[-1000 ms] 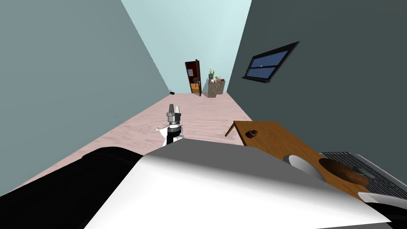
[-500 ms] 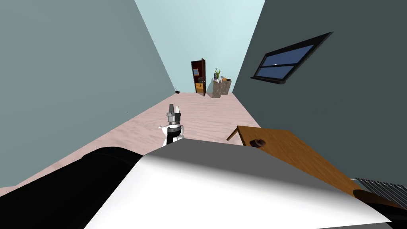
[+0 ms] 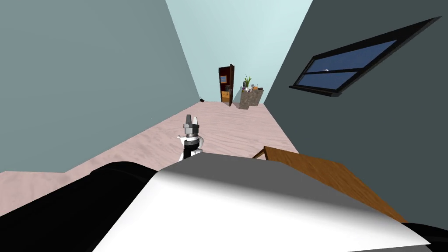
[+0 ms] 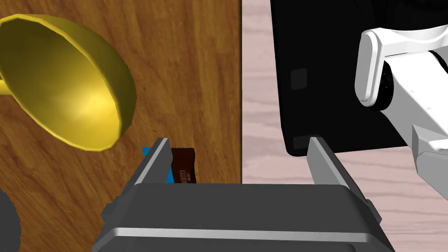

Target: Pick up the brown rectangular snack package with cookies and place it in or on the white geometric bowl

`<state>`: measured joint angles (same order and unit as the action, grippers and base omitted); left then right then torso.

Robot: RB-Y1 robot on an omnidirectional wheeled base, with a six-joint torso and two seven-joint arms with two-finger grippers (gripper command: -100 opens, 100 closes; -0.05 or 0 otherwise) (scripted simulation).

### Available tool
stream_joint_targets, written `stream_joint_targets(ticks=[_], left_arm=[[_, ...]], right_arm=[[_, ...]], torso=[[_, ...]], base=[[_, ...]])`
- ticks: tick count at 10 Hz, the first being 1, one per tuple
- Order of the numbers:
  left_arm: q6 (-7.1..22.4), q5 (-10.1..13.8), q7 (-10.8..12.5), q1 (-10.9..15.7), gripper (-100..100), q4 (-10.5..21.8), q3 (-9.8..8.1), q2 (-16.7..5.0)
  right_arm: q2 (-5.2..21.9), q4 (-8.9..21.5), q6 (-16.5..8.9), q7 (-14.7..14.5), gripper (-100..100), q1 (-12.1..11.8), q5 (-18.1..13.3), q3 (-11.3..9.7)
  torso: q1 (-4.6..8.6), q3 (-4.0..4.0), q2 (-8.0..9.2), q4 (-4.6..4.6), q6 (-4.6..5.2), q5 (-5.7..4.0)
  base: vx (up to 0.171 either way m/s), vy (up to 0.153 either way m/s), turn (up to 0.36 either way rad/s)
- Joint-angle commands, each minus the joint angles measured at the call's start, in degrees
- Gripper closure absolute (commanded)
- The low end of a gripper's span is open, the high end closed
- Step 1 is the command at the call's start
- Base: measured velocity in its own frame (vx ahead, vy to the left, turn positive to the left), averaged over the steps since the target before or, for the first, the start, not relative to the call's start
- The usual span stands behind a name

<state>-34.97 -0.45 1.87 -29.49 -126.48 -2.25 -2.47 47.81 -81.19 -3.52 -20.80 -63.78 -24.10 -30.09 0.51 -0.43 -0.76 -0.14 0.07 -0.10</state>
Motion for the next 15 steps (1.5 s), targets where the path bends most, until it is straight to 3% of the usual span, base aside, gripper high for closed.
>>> stream_joint_targets(ticks=[1,3,4,5,6,9,10,11,15], left_arm=[[0.0,0.0,0.0,0.0,0,0.0,0.0,0.0],[0.0,0.0,0.0,0.0,0,0.0,0.0,0.0],[0.0,0.0,0.0,0.0,0,0.0,0.0,0.0],[0.0,0.0,0.0,0.0,0,0.0,0.0,0.0],[0.0,0.0,0.0,0.0,0,0.0,0.01,0.0],[0.0,0.0,0.0,0.0,0,0.0,0.02,0.0],[0.0,0.0,0.0,0.0,0,0.0,0.02,0.0],[0.0,0.0,0.0,0.0,0,0.0,0.01,0.0],[0.0,0.0,0.0,0.0,0,0.0,0.01,0.0]], right_arm=[[0.3,1.7,0.7,1.1,-100,0.6,-1.4,-0.8],[0.3,3.9,1.9,3.1,-100,2.4,-3.4,-2.2],[0.3,3.3,1.5,2.4,-100,2.0,-2.9,-1.8],[0.3,3.4,1.6,2.6,0,2.1,-2.9,-1.8],[-1.0,5.3,1.8,2.5,-100,3.6,-2.9,-2.2],[-3.6,9.0,2.1,2.2,-100,6.6,-2.8,-2.9],[-2.9,8.1,2.0,2.3,-100,6.1,-2.7,-2.9],[-3.0,8.2,2.0,2.3,100,6.2,-2.7,-2.9],[-3.0,8.2,2.0,2.4,100,6.2,-2.7,-2.9]], torso=[[0.0,0.0,0.0,0.0,0.0,0.0],[0.01,-0.07,-0.15,-0.02,-0.02,-0.01],[0.09,-0.1,-0.16,-0.04,-0.02,-0.02],[-0.24,0.07,0.15,0.02,0.05,0.03],[-0.52,0.22,0.4,0.08,0.06,0.1],[-0.64,0.42,0.74,0.16,0.06,0.13],[-0.64,0.44,0.77,0.17,0.07,0.13],[-0.65,0.4,0.7,0.15,0.07,0.14],[-0.6,0.36,0.63,0.14,0.04,0.13]], base=[[0.145,-0.157,0.148],[0.199,-0.161,0.217],[0.074,-0.091,0.057],[0.015,-0.018,-0.001],[-0.014,-0.012,0.043],[-0.046,-0.009,0.05],[-0.023,-0.005,0.006],[0.0,0.0,0.0],[0.0,0.0,0.0]])
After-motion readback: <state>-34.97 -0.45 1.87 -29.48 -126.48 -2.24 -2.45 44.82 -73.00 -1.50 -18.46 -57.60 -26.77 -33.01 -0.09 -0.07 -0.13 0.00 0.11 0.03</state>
